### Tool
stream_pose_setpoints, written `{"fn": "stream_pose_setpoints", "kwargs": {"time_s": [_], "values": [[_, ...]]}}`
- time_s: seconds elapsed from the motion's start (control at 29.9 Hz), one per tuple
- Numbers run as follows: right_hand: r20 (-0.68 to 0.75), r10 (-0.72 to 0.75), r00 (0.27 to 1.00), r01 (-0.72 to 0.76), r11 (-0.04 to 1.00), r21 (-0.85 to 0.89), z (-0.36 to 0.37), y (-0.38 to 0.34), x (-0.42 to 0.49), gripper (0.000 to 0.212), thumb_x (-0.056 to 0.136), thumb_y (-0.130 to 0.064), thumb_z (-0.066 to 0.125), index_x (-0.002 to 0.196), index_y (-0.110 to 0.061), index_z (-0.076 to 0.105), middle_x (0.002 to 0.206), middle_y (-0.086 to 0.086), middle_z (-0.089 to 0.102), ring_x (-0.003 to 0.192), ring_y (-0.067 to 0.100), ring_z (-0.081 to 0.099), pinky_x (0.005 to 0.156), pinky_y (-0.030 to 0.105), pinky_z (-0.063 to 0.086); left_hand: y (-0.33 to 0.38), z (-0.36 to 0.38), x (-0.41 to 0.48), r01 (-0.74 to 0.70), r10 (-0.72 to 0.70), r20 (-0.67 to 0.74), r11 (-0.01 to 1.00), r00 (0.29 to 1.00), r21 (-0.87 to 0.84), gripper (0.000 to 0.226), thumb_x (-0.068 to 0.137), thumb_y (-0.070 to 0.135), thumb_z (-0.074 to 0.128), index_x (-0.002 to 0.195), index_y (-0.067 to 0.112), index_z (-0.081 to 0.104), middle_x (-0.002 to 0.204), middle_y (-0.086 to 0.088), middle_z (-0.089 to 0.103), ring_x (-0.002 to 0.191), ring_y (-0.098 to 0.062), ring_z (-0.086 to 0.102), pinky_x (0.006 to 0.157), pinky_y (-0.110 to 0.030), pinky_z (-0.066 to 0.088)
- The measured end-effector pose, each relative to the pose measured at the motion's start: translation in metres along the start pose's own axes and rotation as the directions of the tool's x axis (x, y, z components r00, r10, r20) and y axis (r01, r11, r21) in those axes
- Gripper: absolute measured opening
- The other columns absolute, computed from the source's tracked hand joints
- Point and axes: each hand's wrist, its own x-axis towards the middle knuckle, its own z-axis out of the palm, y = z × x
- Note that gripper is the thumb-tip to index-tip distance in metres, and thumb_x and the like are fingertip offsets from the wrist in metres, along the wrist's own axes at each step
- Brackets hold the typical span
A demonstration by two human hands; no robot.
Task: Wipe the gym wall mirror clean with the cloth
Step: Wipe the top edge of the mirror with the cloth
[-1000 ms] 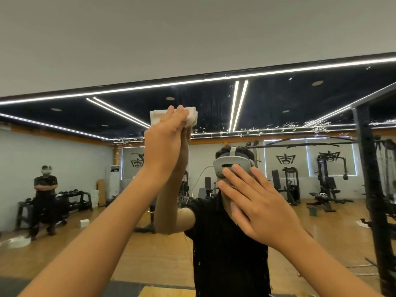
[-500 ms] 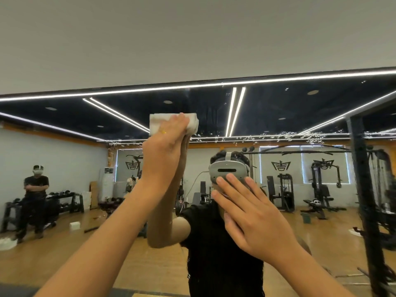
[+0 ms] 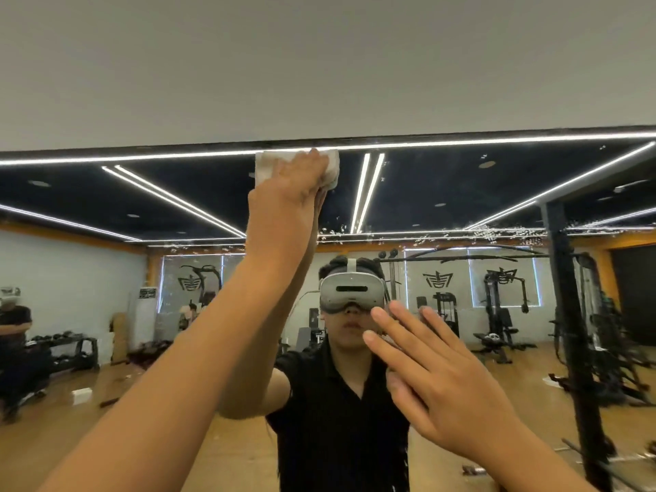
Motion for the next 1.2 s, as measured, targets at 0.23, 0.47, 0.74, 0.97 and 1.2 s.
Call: {"fn": "stream_pose_setpoints", "kwargs": {"time_s": [0.23,0.47,0.74,0.97,1.2], "values": [[-0.006,0.008,1.000,-0.008,1.000,-0.012,-0.001,-0.003,0.001,0.053,0.100,-0.028,0.051,0.152,-0.017,0.049,0.165,0.006,0.036,0.155,0.025,0.028,0.126,0.049,0.023,-0.006,0.003,-0.045,-0.026,0.023,0.065,0.998,0.998,0.056,0.051,0.092,-0.004,0.072,0.140,0.008,0.060,0.140,-0.019,0.062,0.129,-0.049,0.056,0.090,-0.068,0.055],[0.010,0.001,1.000,-0.001,1.000,-0.014,-0.003,-0.002,0.002,0.052,0.101,-0.026,0.050,0.153,-0.017,0.047,0.165,0.007,0.036,0.156,0.025,0.027,0.127,0.050,0.021,0.006,0.007,-0.003,0.054,-0.052,0.039,0.997,0.998,-0.047,0.037,0.101,0.000,0.058,0.136,0.008,0.065,0.138,-0.013,0.065,0.130,-0.031,0.059,0.111,-0.048,0.047],[0.020,0.005,1.000,-0.005,1.000,0.015,-0.002,0.000,-0.001,0.053,0.102,-0.027,0.050,0.153,-0.018,0.048,0.166,0.005,0.033,0.157,0.023,0.023,0.126,0.050,0.022,0.016,0.017,0.028,0.057,-0.058,-0.049,0.998,0.997,-0.027,0.017,0.103,0.010,0.055,0.097,0.014,0.070,0.088,0.009,0.054,0.094,-0.023,0.065,0.082,-0.033,0.054],[0.106,-0.067,0.992,0.068,0.998,-0.007,-0.027,0.021,-0.010,0.059,0.099,-0.034,0.048,0.157,-0.024,0.041,0.169,0.007,0.026,0.159,0.026,0.015,0.125,0.056,0.019,0.042,0.010,-0.033,0.129,-0.129,-0.005,0.991,0.992,-0.027,0.029,0.107,0.018,0.054,0.132,0.015,0.067,0.123,-0.007,0.072,0.113,-0.021,0.066,0.100,-0.048,0.056],[0.166,-0.125,0.978,0.146,0.981,-0.126,-0.047,0.100,-0.052,0.058,0.102,-0.043,0.043,0.157,-0.024,0.043,0.169,0.010,0.026,0.158,0.030,0.018,0.123,0.059,0.020,0.060,0.014,-0.068,0.213,-0.213,-0.002,0.976,0.977,0.051,0.035,0.106,0.019,0.057,0.140,0.015,0.063,0.128,-0.009,0.070,0.108,-0.022,0.070,0.092,-0.044,0.060]]}}
